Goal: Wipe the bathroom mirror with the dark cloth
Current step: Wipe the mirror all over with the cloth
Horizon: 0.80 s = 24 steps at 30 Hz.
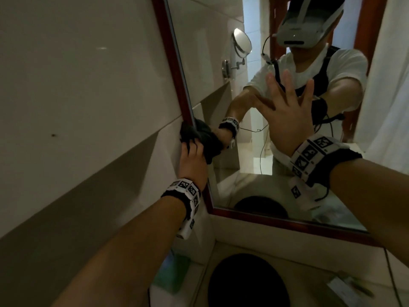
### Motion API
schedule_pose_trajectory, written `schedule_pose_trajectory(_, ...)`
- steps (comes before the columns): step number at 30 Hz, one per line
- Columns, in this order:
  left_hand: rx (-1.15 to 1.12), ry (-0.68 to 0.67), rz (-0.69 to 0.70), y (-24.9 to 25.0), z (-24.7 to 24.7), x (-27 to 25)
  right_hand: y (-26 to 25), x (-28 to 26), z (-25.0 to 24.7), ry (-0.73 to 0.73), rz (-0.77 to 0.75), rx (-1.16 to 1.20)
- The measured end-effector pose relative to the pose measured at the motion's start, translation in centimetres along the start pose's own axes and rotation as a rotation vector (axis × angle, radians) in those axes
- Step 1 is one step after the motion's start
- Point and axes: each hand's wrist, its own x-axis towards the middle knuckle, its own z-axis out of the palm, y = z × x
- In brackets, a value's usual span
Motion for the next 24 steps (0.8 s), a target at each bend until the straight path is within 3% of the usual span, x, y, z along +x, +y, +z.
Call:
schedule_pose_trajectory(4,0.095,-0.099,0.053,2.9,2.3,-1.6,-0.3,-0.7,0.7,0.041,-0.013,-0.022)
schedule_pose_trajectory(8,0.101,-0.161,0.106,5.0,4.0,-2.9,-1.2,-2.9,1.3,-0.031,-0.032,-0.022)
schedule_pose_trajectory(15,0.104,-0.226,0.079,4.6,4.6,-3.3,-2.8,-7.5,3.2,-0.12,-0.08,0.013)
schedule_pose_trajectory(24,-0.074,0.075,-0.076,-0.1,0.3,0.6,-4.0,-8.5,3.0,-0.127,-0.063,0.091)
